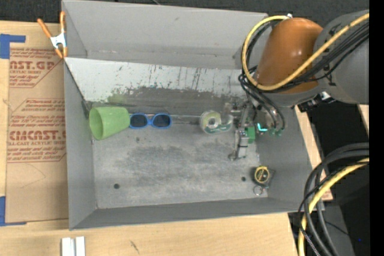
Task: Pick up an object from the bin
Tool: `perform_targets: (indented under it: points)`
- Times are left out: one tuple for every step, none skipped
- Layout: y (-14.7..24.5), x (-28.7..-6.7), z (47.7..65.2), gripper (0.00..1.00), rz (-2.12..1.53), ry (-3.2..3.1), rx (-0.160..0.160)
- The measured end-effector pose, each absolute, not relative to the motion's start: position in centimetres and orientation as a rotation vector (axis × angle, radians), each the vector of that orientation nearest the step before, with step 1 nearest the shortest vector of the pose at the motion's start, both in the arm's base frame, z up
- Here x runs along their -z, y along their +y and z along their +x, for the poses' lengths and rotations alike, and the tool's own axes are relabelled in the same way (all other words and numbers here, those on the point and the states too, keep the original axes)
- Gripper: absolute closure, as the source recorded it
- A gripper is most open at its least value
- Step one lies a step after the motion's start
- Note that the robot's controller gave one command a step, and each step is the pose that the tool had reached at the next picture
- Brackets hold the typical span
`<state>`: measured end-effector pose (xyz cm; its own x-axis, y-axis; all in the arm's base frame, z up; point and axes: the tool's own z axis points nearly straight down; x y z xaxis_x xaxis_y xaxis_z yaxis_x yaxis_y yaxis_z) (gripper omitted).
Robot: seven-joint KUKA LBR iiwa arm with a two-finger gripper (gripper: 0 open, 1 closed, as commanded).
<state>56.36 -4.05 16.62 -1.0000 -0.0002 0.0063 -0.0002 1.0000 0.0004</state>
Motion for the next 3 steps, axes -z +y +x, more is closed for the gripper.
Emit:
perform_targets:
  points:
    - [-10.0,-8.5,49.0,0.0,0.082,-3.128,0.001]
    - [-10.7,-7.5,53.5,0.0,-0.017,-3.144,0.001]
    - [-11.8,-6.9,57.8,0.0,-0.133,-3.141,0.002]
